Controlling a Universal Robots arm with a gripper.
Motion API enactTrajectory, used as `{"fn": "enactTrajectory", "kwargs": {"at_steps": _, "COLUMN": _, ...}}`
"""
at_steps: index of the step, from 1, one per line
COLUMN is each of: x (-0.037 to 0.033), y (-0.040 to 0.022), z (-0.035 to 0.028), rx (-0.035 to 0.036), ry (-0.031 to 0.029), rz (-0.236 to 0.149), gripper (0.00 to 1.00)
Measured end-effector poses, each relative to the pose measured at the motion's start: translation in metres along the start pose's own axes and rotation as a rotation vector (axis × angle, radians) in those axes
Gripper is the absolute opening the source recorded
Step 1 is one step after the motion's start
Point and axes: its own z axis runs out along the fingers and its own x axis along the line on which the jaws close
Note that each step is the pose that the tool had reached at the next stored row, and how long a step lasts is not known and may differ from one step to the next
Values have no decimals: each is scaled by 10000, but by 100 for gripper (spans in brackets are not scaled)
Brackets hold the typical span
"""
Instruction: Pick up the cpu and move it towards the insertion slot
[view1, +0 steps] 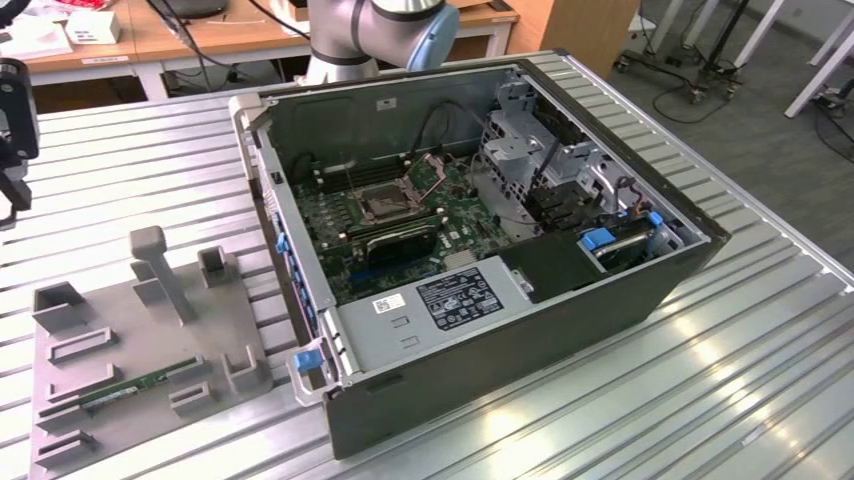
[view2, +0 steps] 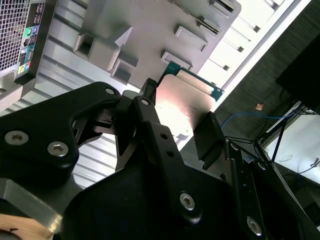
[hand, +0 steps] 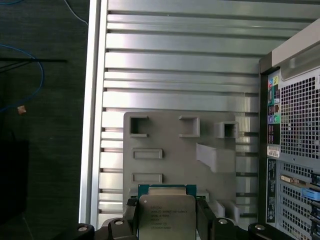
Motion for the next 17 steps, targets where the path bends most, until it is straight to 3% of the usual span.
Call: {"fn": "enactTrajectory", "kwargs": {"at_steps": 17, "x": -179, "y": -3, "z": 0, "rx": 0, "ry": -1, "rz": 0, "gripper": 55}}
